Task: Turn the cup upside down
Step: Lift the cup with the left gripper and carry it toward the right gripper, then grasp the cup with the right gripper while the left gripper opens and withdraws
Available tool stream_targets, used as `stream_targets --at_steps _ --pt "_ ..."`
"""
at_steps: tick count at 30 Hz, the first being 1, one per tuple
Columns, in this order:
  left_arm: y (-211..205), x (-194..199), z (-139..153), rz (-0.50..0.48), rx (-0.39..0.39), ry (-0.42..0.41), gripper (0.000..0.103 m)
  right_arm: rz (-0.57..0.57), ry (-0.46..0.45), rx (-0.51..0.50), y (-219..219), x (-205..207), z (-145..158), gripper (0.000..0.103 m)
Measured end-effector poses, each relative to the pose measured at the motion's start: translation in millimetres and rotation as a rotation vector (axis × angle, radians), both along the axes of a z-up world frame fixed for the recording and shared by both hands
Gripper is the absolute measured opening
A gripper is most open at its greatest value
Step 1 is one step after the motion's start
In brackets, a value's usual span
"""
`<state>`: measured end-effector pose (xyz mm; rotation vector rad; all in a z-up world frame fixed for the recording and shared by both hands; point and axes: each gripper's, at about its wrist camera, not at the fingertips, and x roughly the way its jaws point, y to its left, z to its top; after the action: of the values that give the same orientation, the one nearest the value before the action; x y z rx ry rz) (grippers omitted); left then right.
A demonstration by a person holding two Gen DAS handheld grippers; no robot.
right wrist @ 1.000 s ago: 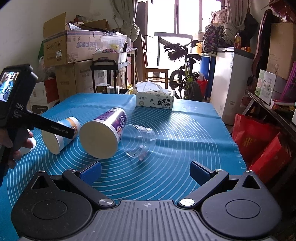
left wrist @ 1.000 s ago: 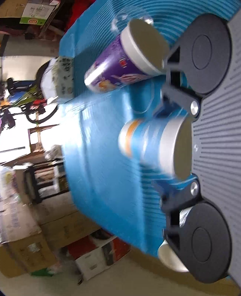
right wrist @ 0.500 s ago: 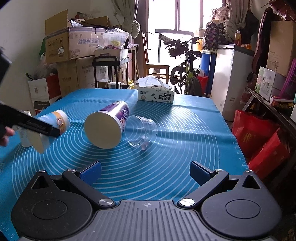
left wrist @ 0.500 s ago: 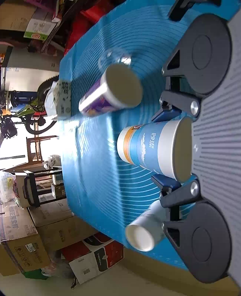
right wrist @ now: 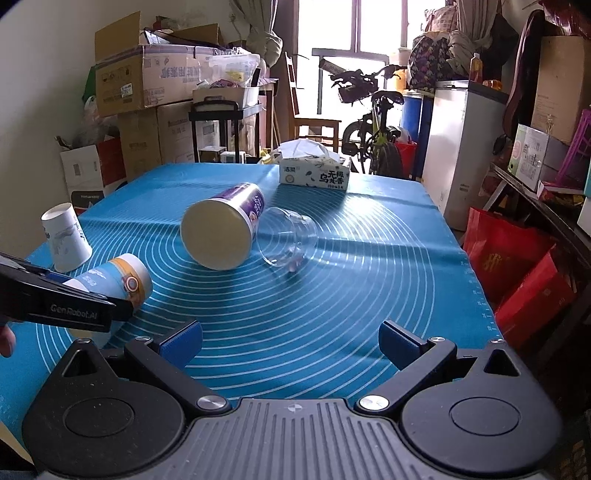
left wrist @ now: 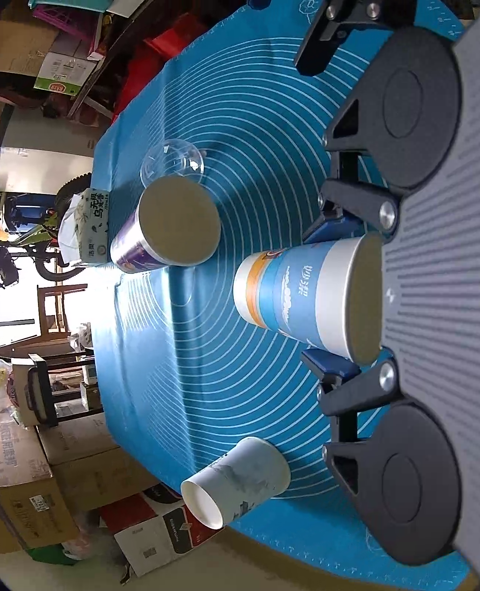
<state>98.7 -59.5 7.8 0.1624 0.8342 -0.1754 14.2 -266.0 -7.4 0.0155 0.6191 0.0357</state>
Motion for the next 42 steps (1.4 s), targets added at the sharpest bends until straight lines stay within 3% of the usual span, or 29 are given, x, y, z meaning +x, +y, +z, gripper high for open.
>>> stream_targets --at_steps 6,8,9,12,31,38,42 --pt "-0.1 -1.9 0.2 0.000 0.001 -0.001 0.064 0.004 0.008 -0.007 1.2 1.6 -1.7 0.103" --pt "1.0 -2.4 1.3 0.002 -0.005 -0.007 0.072 0.006 0.007 -0.010 1.5 2.2 -1.5 0.103" --pt "1.4 -3.3 2.1 0.003 -0.008 -0.013 0.082 0.007 0.007 -0.011 1.6 2.3 -1.6 0.103" --pt "0.9 -5.9 4.6 -0.002 -0.005 -0.033 0.088 0.009 0.012 -0.013 2.4 2.7 -2.6 0.103" --pt "13.0 -20.5 23.8 -0.031 -0.040 -0.084 0.089 0.018 0.011 -0.023 8.2 2.0 5.8 0.103" --pt "47.7 -39.4 47.3 0.019 -0.012 -0.172 0.094 0.054 -0.006 -0.004 18.9 5.0 29.1 0.103" --pt "72.5 -43.4 48.2 0.055 -0.012 -0.179 0.095 0.106 0.000 0.008 37.1 17.1 45.8 0.103"
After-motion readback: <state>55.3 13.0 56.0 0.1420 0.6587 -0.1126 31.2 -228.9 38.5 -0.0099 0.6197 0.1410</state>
